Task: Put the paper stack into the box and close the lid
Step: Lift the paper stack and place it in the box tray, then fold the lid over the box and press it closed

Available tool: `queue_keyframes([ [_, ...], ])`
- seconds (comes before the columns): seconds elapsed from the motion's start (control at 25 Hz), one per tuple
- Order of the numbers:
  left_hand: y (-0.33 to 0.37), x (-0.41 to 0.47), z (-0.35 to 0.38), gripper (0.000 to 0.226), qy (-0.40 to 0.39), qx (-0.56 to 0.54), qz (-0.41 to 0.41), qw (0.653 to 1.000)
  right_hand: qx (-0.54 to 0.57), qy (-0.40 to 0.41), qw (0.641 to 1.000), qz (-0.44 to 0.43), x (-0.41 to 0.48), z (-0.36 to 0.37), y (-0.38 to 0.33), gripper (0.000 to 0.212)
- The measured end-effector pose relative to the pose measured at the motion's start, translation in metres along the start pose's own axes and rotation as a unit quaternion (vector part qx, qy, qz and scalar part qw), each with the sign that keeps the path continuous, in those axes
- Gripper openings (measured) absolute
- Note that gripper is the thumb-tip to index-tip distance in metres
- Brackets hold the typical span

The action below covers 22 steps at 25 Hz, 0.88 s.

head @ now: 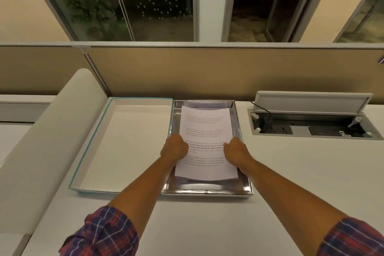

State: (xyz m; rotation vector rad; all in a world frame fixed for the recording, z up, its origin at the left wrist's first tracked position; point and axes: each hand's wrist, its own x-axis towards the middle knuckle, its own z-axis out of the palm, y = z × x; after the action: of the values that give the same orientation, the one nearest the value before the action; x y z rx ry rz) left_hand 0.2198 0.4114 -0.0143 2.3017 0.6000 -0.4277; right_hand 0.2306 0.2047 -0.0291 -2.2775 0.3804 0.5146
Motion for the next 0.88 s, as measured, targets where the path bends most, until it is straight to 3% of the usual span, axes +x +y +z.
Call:
queue_keyframes([
  [0.16,-0.003,-0.004,0.0,0.035,0.012,0.02,0.02,1.0,-0.017,0.058,0.997,-0.047,-0.016,0.012,0.0,0.064],
  [0.28,-0.001,-0.011,-0.001,0.034,0.013,0.021,0.02,0.999,-0.137,0.104,0.975,-0.138,-0.041,0.018,0.004,0.061],
  [0.36,0.002,-0.02,-0.001,0.035,0.013,0.029,0.029,0.999,-0.2,0.085,0.957,-0.192,-0.06,0.021,0.01,0.052],
  [0.56,-0.005,-0.058,-0.006,0.035,0.034,0.023,0.064,0.997,-0.31,0.003,0.923,-0.229,-0.099,0.028,0.028,0.064],
  [0.68,-0.023,-0.091,-0.012,0.029,0.168,-0.082,0.102,0.977,-0.309,-0.021,0.922,-0.234,-0.114,0.027,0.037,0.071],
  [0.76,-0.049,-0.107,-0.019,0.031,0.307,-0.18,0.113,0.928,-0.308,-0.053,0.922,-0.228,-0.118,0.029,0.042,0.08],
  [0.88,-0.101,-0.113,-0.029,0.045,0.454,-0.196,0.04,0.868,-0.313,-0.054,0.919,-0.233,-0.119,0.033,0.048,0.119],
])
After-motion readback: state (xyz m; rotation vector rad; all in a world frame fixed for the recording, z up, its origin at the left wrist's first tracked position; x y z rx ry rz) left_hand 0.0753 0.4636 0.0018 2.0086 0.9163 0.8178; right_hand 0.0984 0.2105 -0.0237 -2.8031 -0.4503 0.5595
